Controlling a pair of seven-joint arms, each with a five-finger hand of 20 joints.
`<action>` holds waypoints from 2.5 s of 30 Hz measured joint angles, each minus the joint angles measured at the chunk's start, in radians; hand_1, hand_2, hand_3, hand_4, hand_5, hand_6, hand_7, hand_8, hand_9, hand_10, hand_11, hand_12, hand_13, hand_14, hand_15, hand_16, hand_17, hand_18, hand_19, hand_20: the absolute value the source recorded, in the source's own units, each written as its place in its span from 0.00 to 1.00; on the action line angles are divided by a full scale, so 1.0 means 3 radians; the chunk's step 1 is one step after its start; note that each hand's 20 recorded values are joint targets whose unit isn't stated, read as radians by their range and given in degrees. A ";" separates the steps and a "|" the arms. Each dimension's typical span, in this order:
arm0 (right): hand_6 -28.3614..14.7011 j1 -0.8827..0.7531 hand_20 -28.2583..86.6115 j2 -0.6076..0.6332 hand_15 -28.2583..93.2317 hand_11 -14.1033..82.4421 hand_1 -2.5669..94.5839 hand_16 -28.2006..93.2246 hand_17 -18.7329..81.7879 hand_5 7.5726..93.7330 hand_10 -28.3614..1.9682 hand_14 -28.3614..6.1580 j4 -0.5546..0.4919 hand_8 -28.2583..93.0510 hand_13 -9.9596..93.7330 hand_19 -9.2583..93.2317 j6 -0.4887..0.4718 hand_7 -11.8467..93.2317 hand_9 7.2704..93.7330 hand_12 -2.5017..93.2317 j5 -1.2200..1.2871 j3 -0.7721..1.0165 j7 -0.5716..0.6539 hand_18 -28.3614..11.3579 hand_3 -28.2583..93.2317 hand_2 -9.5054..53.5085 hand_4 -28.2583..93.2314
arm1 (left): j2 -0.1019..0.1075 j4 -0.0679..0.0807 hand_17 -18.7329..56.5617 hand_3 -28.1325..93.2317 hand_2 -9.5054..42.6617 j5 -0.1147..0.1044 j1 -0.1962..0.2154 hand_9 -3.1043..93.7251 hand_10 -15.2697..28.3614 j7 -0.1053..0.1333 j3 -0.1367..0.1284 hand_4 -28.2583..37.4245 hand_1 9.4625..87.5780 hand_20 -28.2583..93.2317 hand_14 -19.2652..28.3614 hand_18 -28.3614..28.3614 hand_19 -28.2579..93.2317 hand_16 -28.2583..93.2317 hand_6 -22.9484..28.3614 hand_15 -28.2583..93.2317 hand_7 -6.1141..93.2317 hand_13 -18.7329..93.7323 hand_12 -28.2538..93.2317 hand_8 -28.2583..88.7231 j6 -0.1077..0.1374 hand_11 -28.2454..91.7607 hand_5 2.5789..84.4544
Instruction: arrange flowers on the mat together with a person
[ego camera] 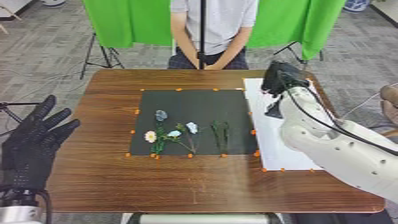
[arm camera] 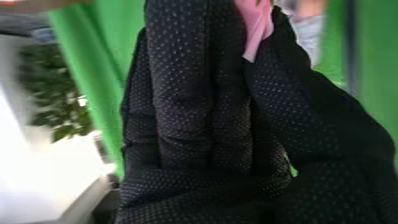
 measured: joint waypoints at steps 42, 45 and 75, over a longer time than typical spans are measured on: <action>0.75 0.0396 0.32 -0.0635 0.62 0.29 0.55 0.45 0.44 0.74 0.66 0.68 0.0255 0.20 0.82 0.77 -0.0371 0.27 0.90 0.37 0.0064 -0.0954 -0.0092 0.36 0.79 0.00 0.00 | -0.0055 0.0023 0.13 0.85 0.33 0.0053 -0.0091 0.34 0.69 -0.0084 0.0032 0.03 0.14 0.38 0.88 0.81 0.55 0.18 0.54 0.61 0.16 0.36 0.33 0.17 -0.0090 0.38 0.34; 0.75 0.0384 0.33 -0.0635 0.63 0.32 0.54 0.43 0.43 0.72 0.65 0.67 0.0241 0.18 0.81 0.77 -0.0396 0.27 0.88 0.35 0.0064 -0.0939 -0.0099 0.35 0.80 0.00 0.00 | -0.0052 0.0024 0.13 0.85 0.33 0.0049 -0.0090 0.35 0.70 -0.0080 0.0032 0.03 0.14 0.38 0.88 0.81 0.55 0.18 0.54 0.61 0.16 0.36 0.33 0.17 -0.0089 0.38 0.34; 0.67 0.0074 0.33 -0.0540 0.65 0.36 0.36 0.34 0.37 0.64 0.43 0.41 -0.0187 0.13 0.70 0.74 -0.0520 0.24 0.72 0.19 0.0147 -0.0360 -0.0131 0.22 0.81 0.07 0.02 | -0.0047 0.0020 0.13 0.85 0.33 0.0036 -0.0030 0.34 0.69 -0.0070 0.0026 0.03 0.15 0.38 0.88 0.81 0.55 0.18 0.54 0.61 0.16 0.36 0.33 0.17 -0.0076 0.38 0.34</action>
